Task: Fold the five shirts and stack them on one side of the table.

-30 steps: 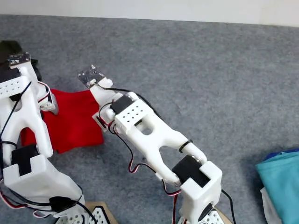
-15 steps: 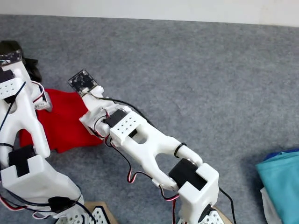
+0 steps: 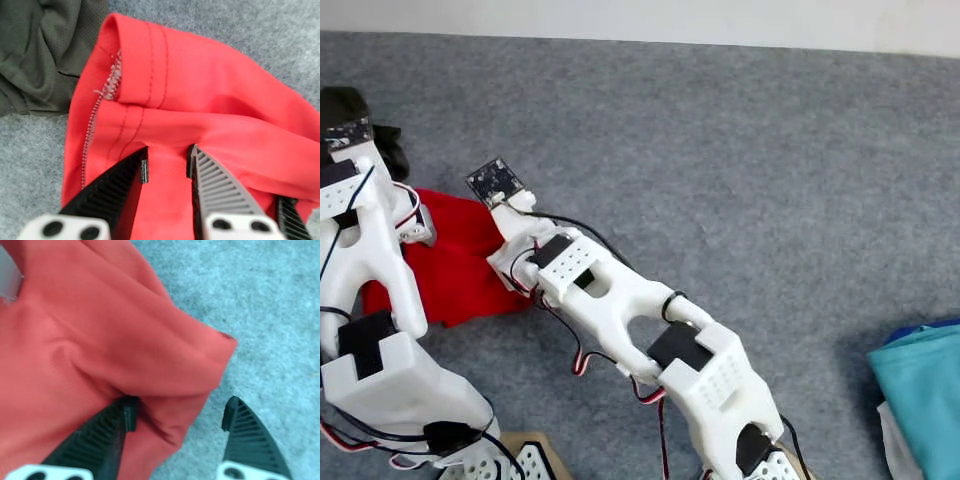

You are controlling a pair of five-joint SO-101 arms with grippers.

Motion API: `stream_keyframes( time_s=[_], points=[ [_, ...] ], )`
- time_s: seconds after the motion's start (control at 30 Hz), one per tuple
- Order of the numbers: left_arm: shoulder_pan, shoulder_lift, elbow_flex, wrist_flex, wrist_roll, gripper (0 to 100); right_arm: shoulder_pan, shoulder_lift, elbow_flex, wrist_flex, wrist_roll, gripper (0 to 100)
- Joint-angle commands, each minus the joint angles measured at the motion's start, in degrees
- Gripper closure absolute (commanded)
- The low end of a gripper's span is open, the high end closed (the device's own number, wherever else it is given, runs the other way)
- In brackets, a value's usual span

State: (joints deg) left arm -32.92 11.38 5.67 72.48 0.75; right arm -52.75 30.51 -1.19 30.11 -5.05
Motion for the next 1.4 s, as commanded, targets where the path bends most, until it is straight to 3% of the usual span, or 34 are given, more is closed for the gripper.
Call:
stream_keyframes(
  time_s=[0.0,0.1,0.27,0.37,0.5,0.63,0.93,1.17,1.37],
  points=[
    [-0.4,-2.4,-0.2,-0.6,0.5,85,-1.5,0.6,-4.4,-0.9,-0.6,72.1],
    [-0.4,-2.4,-0.2,-0.6,0.5,85,-1.5,1.9,-5.5,-0.8,-0.6,76.8],
    [-0.4,-2.4,-0.1,-0.6,0.5,85,-1.1,2.2,-5.4,-0.8,-0.5,99.8],
    [-0.4,-2.4,-0.1,-0.4,0.5,85,-1.0,2.1,-4.9,0.3,-0.2,99.1],
    [0.3,-2.9,-0.2,-0.2,0.5,85,1.7,0.7,-6.5,13.1,-0.1,99.1],
    [2.6,-3.0,-0.6,1.9,0.5,85,10.5,-5.8,-6.5,19.8,-0.4,99.1],
    [11.8,-2.5,3.7,3.3,3.8,85,32.1,-33.2,9.2,20.0,-0.4,99.1],
    [18.0,-2.6,15.6,-10.0,4.2,85,42.4,-55.1,21.9,20.0,1.7,99.1],
    [18.2,-2.5,16.6,-12.7,4.1,85,51.7,-71.2,31.8,20.0,3.1,99.1]
  ],
)
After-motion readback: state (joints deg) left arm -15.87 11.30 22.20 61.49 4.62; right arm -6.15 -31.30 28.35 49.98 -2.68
